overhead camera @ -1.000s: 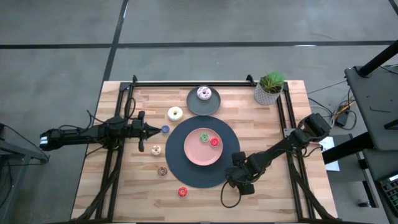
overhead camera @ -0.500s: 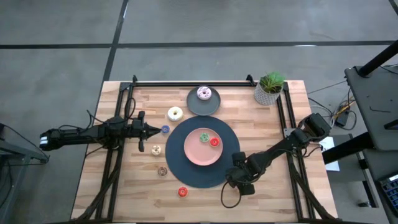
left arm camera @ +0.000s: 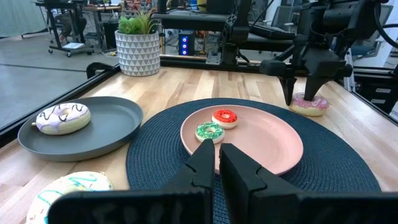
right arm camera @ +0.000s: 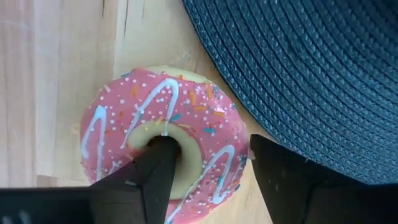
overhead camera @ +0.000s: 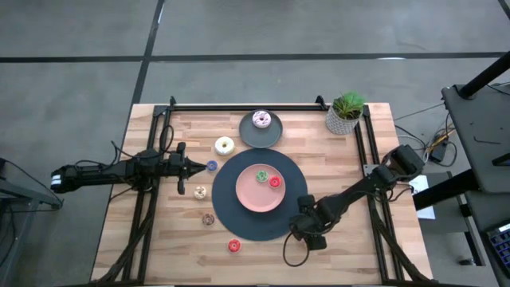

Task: Pick & Place donuts
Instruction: Put the large pink donut on the gray plate

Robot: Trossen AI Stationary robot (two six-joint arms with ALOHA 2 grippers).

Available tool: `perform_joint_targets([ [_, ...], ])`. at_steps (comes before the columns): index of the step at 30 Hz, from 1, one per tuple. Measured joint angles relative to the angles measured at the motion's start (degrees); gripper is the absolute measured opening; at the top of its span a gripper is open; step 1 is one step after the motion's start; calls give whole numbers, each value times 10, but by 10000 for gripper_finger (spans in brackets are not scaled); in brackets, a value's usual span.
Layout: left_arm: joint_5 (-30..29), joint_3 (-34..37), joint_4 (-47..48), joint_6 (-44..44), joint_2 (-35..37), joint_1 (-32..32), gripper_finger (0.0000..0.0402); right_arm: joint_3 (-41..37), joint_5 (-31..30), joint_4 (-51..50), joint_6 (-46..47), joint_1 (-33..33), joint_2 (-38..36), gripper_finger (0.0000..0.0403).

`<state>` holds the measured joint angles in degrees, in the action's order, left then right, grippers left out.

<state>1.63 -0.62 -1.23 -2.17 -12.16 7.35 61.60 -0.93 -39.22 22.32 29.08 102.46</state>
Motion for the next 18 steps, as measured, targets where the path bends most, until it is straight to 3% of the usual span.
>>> perform_joint_targets([
  [5,0,0,0,0,0,0,0,7,26,0,0,-9,-24,186],
  [18,0,0,0,0,0,0,0,17,29,-26,-29,-39,-56,167],
])
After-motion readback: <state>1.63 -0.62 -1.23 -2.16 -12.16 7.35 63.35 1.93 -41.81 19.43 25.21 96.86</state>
